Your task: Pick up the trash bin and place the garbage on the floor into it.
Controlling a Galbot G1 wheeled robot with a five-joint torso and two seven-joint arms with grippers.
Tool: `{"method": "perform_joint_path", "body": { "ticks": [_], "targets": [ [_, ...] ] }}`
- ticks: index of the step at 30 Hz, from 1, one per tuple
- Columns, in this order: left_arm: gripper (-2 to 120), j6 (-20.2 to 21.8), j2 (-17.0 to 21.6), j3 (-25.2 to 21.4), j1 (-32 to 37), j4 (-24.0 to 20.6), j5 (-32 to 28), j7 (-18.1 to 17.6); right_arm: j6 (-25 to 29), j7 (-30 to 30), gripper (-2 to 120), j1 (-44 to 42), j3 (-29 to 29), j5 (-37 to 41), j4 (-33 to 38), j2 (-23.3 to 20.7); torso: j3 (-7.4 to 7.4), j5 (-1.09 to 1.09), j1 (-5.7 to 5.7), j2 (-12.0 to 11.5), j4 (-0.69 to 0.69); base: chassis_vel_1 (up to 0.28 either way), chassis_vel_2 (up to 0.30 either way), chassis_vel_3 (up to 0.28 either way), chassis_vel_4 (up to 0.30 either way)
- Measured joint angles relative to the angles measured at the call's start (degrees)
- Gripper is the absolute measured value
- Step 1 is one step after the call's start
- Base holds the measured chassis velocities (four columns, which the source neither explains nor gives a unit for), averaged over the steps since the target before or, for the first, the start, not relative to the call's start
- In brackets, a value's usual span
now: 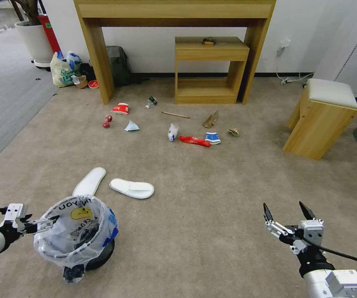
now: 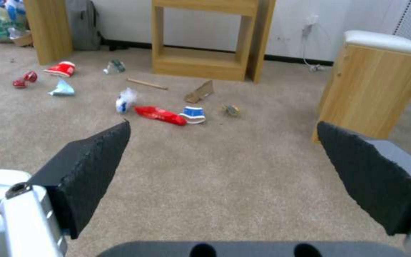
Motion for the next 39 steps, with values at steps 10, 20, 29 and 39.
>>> {"method": "perform_joint_path", "body": {
  "ticks": [10,20,29,39],
  "targets": [
    [100,-0.34,0.21,2.74,-3.75,7.01,4.83,4.63,-0.42,0.20,100,-0.27,-0.18,0.01,0.10,0.22,0.00,0.00,0.00,0.00,0.00,0.000,0.000,0.000,0.000],
    [100,-0.41,-0.03,4.07,-5.22,9.06,5.51,5.14,-2.02,0.31,100,-0.92,-0.44,3.98,0.83,0.35,0.00,0.00,0.00,0.00,0.00,0.000,0.000,0.000,0.000],
    [100,-0.45,-0.53,5.41,-6.54,10.03,6.01,5.06,-2.57,0.66,100,-0.86,-0.56,4.80,1.05,0.41,-0.01,0.00,0.00,0.00,0.00,0.000,0.000,0.000,0.000],
    [92,-0.48,-0.71,5.91,-6.81,10.84,6.09,4.66,-2.44,0.75,100,-0.91,-0.63,5.60,1.18,0.68,0.00,0.01,0.00,0.00,0.00,0.000,0.000,0.000,0.000]
  ]
}}
